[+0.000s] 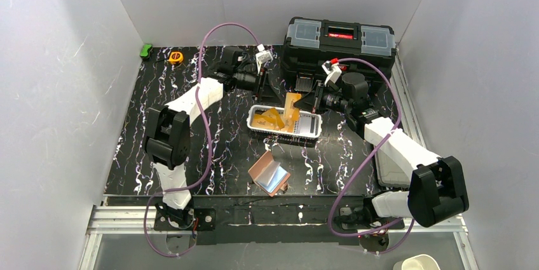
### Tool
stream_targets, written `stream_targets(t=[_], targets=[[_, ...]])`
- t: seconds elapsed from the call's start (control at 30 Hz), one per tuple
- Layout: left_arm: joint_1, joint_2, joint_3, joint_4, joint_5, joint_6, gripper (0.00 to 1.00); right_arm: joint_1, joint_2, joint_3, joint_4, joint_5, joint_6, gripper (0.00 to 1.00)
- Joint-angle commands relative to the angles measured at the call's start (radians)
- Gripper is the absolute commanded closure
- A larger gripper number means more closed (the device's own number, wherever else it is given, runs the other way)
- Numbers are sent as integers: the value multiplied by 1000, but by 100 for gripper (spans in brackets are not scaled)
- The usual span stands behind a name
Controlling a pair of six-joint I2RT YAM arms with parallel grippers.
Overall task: Put the credit cards into the card holder
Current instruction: Place the credit card in the storage box.
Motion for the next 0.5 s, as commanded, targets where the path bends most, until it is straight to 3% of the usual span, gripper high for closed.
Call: stream_targets(t=[0.0,0.33,0.47], targets=[[-11,-21,-7,90,89,-120,60,-3,-25,49,75,-14,10,99],[-34,-16,-19,86,144,-118,58,-3,-7,79,98,-13,26,99],[-40,-14,-17,77,148,-110,64,-3,-4,91,103,-6,30,99]])
